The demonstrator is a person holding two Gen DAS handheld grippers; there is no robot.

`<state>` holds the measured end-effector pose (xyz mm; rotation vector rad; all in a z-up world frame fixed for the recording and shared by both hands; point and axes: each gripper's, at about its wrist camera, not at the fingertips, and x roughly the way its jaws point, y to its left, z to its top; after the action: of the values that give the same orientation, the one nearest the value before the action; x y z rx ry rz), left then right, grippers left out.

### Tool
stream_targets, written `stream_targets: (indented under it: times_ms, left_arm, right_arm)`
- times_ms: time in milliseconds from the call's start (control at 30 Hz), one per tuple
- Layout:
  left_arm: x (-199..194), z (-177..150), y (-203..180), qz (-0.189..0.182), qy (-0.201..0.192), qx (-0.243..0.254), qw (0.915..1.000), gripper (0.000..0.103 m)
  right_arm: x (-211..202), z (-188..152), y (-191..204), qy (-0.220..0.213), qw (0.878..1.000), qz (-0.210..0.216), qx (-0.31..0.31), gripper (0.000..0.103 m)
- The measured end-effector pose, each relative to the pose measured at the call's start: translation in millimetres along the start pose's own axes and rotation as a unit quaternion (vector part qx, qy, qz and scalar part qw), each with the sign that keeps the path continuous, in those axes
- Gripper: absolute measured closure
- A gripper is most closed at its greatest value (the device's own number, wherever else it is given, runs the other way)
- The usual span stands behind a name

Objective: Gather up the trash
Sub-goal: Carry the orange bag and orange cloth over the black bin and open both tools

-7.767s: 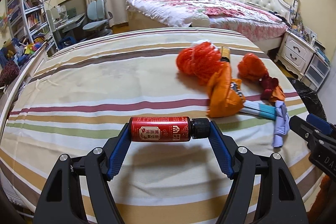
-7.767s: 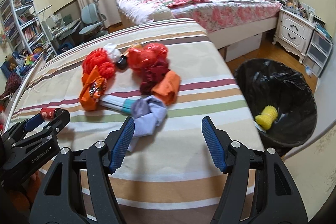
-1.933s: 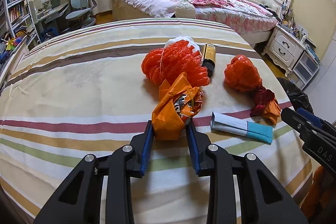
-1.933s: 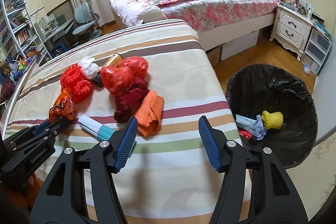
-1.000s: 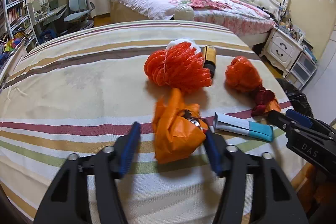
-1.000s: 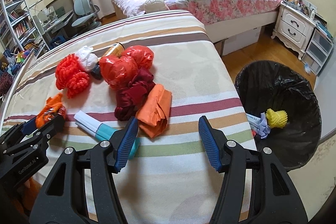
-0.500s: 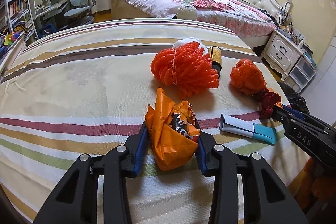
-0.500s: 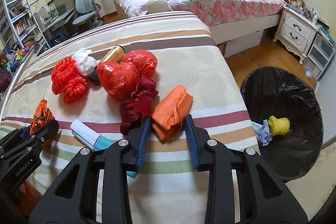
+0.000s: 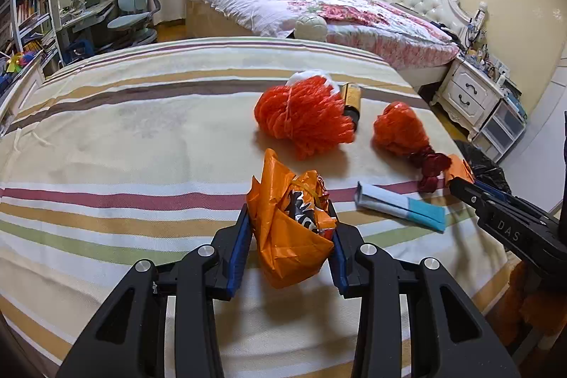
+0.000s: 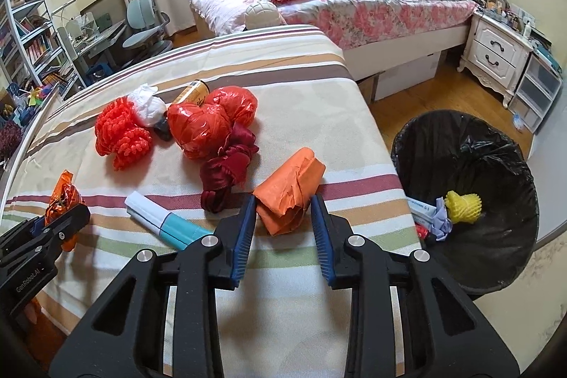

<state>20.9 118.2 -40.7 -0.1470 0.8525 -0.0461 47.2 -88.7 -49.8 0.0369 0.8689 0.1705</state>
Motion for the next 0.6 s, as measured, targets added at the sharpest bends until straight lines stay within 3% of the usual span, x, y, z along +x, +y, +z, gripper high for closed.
stream_targets:
  times_ms: [333,600]
  left_arm:
    - [-15.3,11.2,-32.8,-0.026,-0.029,0.023,0.9990,0.064]
    - [-9.0,24.7,-94.8,-0.073,-0.044,0.064,0.9943,0.064]
  right_arm:
    - [-27.7,1.4,-31.4,-0.029,0.999,-0.023,0.017,0.072]
    - [-45.9,4.6,-87.7,-0.049,0.995,-0.065,0.053,0.072]
